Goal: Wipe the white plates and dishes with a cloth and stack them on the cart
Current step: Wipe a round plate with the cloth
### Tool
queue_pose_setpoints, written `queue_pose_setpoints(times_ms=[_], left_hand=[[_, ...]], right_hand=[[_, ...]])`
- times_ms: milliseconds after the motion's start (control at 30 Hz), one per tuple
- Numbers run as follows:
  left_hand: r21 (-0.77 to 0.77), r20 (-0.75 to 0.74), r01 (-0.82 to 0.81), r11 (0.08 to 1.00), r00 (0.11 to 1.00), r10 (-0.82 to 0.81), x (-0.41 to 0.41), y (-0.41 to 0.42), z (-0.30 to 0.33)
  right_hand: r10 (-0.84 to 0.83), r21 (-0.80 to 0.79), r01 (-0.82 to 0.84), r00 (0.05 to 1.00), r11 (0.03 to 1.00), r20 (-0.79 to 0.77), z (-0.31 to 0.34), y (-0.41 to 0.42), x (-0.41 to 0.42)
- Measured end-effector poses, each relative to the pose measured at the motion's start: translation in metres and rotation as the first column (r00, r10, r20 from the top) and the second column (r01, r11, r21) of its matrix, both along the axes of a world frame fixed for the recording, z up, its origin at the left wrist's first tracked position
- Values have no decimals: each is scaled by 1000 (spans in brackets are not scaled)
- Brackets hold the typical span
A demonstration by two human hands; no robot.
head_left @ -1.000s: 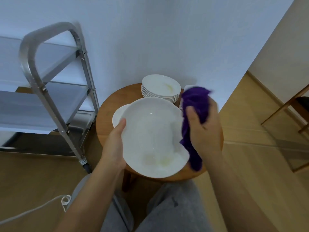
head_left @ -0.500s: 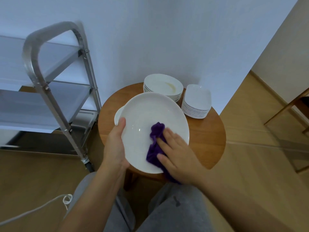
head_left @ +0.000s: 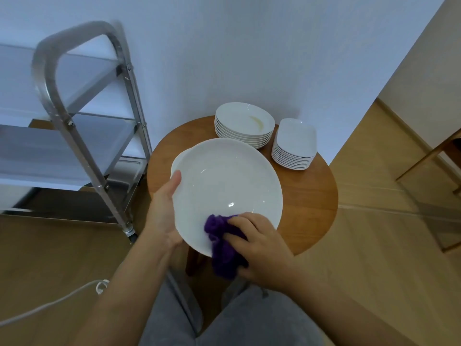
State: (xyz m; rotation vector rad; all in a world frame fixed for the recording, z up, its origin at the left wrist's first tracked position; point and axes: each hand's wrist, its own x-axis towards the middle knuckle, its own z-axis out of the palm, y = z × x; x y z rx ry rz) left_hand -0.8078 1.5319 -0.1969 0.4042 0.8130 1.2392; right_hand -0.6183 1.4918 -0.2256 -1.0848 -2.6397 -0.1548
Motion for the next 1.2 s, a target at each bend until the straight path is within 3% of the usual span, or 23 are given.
queue_pose_setpoints(times_ms=[67,167,267,367,433,533,600,667,733,800,867,1000,1100,1200], left_hand=[[12,-27,64,998,998,-64,-3,3,3],[65,-75,61,996,996,-56,2,7,12],[54,-102,-11,998,995,17,26,1,21],[-34,-345,-155,987,929,134,62,-10,11],[-56,-453,-235,970,872,185,66,-10,7],[-166,-393,-228,959,908,148,47,-4,6],[-195,-312,-185,963,943,117,30,-4,10],[-101,-295,-86,991,954,53,13,-2,18],[-31,-382,56,998,922,-64,-8,6,27],[-44,-512,241,970,828,-229,-21,14,32],[-111,-559,361,926,747,-358,-22,21,31],[-227,-556,487,843,646,-523,-10,28,32],[-212,-524,546,811,637,-566,-8,33,30],[-121,-503,458,881,736,-452,-14,36,31]], right_hand=[[38,153,-47,997,987,66,0,1,19],[33,296,-37,999,955,18,4,-1,24],[-90,259,141,976,956,-197,11,2,4],[-217,186,298,907,936,-361,13,4,-24],[-224,159,305,893,939,-390,10,0,-36],[-153,106,205,917,973,-369,-1,-7,-35],[-86,96,119,951,988,-299,-10,-11,-22],[-31,148,58,983,987,-181,-16,-11,1],[17,210,-12,1000,978,-21,-16,-7,28],[53,208,-83,988,975,148,-7,3,48],[37,119,-82,940,990,340,13,21,57],[112,-30,-127,710,991,695,37,52,57],[107,55,-218,666,975,738,56,64,51],[145,55,-222,784,973,603,58,67,52]])
